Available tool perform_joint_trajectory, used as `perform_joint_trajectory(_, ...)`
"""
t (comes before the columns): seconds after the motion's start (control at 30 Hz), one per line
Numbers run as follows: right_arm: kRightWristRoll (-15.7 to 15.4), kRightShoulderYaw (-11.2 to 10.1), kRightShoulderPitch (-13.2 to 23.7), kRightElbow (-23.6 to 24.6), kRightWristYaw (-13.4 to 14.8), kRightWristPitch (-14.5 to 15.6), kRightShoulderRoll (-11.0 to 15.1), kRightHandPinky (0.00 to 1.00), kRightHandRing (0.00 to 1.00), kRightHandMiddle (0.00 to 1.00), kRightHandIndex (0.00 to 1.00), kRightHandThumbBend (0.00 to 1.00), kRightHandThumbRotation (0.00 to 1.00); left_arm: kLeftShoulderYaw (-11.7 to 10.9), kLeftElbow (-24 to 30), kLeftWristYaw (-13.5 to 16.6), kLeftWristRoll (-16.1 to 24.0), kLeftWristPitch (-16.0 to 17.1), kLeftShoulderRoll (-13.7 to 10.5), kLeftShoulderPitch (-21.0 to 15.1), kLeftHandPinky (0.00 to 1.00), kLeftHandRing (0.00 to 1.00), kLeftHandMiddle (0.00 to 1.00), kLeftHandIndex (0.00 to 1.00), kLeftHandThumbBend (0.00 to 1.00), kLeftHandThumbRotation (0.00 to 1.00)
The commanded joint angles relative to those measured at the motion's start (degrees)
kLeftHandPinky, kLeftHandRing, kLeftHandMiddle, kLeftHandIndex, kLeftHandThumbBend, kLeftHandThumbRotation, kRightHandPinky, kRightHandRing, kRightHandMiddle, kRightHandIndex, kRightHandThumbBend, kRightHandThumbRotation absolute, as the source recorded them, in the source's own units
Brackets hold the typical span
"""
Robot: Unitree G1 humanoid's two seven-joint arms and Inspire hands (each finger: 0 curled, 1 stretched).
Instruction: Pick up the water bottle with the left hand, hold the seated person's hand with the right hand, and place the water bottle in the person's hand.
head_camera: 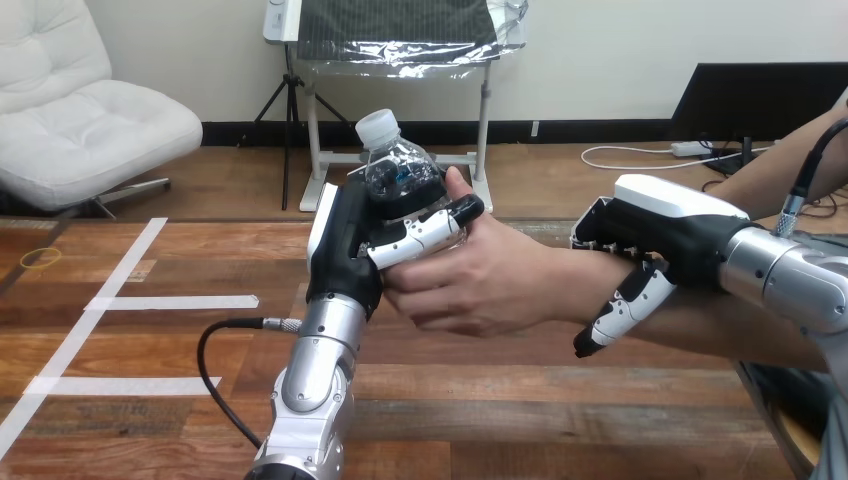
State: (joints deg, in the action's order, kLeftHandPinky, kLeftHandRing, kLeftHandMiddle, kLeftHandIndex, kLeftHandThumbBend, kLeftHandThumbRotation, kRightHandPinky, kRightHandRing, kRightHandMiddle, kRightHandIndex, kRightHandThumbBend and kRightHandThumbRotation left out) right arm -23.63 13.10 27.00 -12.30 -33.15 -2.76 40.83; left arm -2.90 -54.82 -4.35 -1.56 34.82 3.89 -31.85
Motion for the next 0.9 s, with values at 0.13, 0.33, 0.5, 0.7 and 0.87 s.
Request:
perform_joint_trajectory(0.13, -0.32, -0.75, 0.44, -0.76, 0.01, 1.83, 0.07, 0.2, 0.26, 0.33, 0.36, 0.85, 0.04, 1.52, -0.17, -0.58, 1.36, 3.19, 1.67, -6.12, 0.35, 0.4, 0.43, 0.44, 0.67, 0.0)
perform_joint_trajectory(0.33, -0.6, -0.64, 0.35, -0.62, -0.03, 2.05, -0.01, 0.21, 0.27, 0.34, 0.36, 0.85, 0.04, 2.39, 0.0, -0.35, 2.1, 3.52, 2.72, -5.79, 0.35, 0.4, 0.43, 0.44, 0.67, 0.0)
perform_joint_trajectory(0.5, -0.62, -0.72, 0.27, -0.66, -0.11, 2.15, -0.16, 0.21, 0.27, 0.34, 0.36, 0.84, 0.04, 2.97, 0.33, -1.11, 1.98, 3.62, 3.87, -5.32, 0.35, 0.39, 0.43, 0.44, 0.67, 0.0)
perform_joint_trajectory(0.7, -0.5, -0.73, 0.27, -1.16, -0.12, 2.07, -0.24, 0.21, 0.26, 0.33, 0.36, 0.84, 0.04, 3.75, 0.76, -1.97, 1.88, 4.05, 5.3, -4.47, 0.33, 0.38, 0.42, 0.44, 0.69, 0.0)
perform_joint_trajectory(0.87, -0.57, -0.79, 0.14, -1.17, -0.01, 1.91, -0.14, 0.2, 0.25, 0.32, 0.35, 0.85, 0.03, 4.66, 1.24, -2.14, 2.45, 4.99, 5.94, -3.79, 0.32, 0.38, 0.42, 0.43, 0.69, 0.0)
